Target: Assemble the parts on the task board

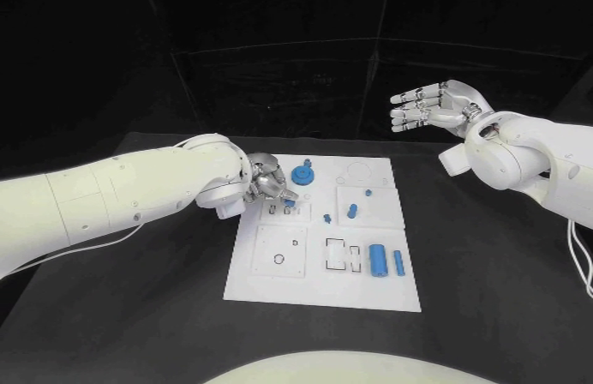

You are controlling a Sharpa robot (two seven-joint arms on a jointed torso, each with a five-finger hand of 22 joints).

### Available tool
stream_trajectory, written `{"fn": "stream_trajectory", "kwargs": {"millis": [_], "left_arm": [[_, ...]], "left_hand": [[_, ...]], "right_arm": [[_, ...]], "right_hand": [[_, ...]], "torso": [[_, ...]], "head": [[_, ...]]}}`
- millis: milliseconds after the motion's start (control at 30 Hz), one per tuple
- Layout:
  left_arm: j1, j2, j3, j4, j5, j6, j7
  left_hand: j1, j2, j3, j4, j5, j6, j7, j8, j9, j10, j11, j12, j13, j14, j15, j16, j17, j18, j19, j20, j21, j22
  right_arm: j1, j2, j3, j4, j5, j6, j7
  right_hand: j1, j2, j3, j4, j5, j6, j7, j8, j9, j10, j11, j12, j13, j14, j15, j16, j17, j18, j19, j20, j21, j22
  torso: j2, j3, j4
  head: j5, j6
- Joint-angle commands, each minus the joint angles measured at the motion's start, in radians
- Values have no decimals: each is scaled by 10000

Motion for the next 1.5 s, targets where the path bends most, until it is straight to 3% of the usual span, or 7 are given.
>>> {"fn": "stream_trajectory", "kwargs": {"millis": [33, 133, 267, 733, 1300, 1500], "left_arm": [[-110, -131, -1, 189, -275, -1462, 385], [-241, -252, -3, 328, -467, -1888, 418], [-338, -304, -5, 423, -761, -2049, 398], [-549, -110, -8, 250, -1113, -1554, 116], [-630, -24, -9, 161, -1480, -1068, -90], [-632, 16, -11, 146, -1542, -815, -163]], "left_hand": [[-108, -21, 1922, -1820, 51, 20, -48, 41, 26, 139, -72, 11, -21, 1056, -61, 28, 2630, -150, 41, -38, 30, 36], [-135, -52, 2004, -1846, 51, 27, -52, 57, 50, 152, -78, 14, -21, 1056, -69, 28, 2630, -153, 52, -45, 41, 55], [-156, -75, 2062, -1864, 50, 30, -55, 67, 67, 157, -81, 8, -29, 1057, -74, 30, 2632, -156, 59, -50, 48, 69], [-175, -101, 2127, -1886, 48, 31, -56, 75, 84, 157, -83, -1, -40, 1052, -77, 16, 2613, -155, 59, -54, 44, 67], [-183, -122, 2166, -1907, 46, 31, -57, 80, 95, 179, -84, 30, -3, 1053, -78, 20, 2618, -159, 67, -56, 56, 87], [-185, -127, 2176, -1912, 45, 32, -56, 81, 99, 178, -85, 24, -10, 1053, -77, 21, 2619, -161, 70, -56, 59, 93]], "right_arm": [[22, -20, 8, 5, -22, 74, 68], [21, -33, 7, 5, -22, 80, 64], [21, -35, 7, -5, -22, 86, 62], [19, 17, 6, -44, -22, 167, 69], [18, 31, 6, -47, -24, 188, 76], [18, 43, 6, -49, -88, 193, 73]], "right_hand": [[15, 110, 9, -54, 26, -34, 428, -24, -6, -93, -7, -32, 0, -55, 11, -23, -14, 121, 54, 1, -33, -16], [15, 110, 9, -54, 26, -34, 428, -24, -6, -93, -7, -32, 0, -55, 11, -23, -14, 121, 54, 1, -33, -16], [15, 110, 9, -54, 26, -34, 428, -24, -6, -93, -7, -32, 0, -55, 11, -23, -14, 121, 54, 1, -33, -16], [11, 121, 9, -59, 40, -43, 429, -24, -7, -96, -6, -31, 1, -58, 11, -22, -14, 121, 60, 2, -44, -16], [11, 121, 9, -59, 40, -43, 429, -24, -7, -96, -6, -31, 1, -58, 11, -22, -14, 121, 60, 2, -44, -16], [11, 121, 9, -59, 40, -43, 429, -24, -7, -96, -6, -31, 1, -58, 11, -22, -14, 121, 60, 2, -44, -16]], "torso": [[-20, 16, 75], [-25, 29, 95], [-16, 17, 68], [9, 12, 44], [1, 18, 51], [2, 19, 49]], "head": [[-27, -21], [-31, -25], [-6, -23], [24, -2], [31, -38], [106, -10]]}}
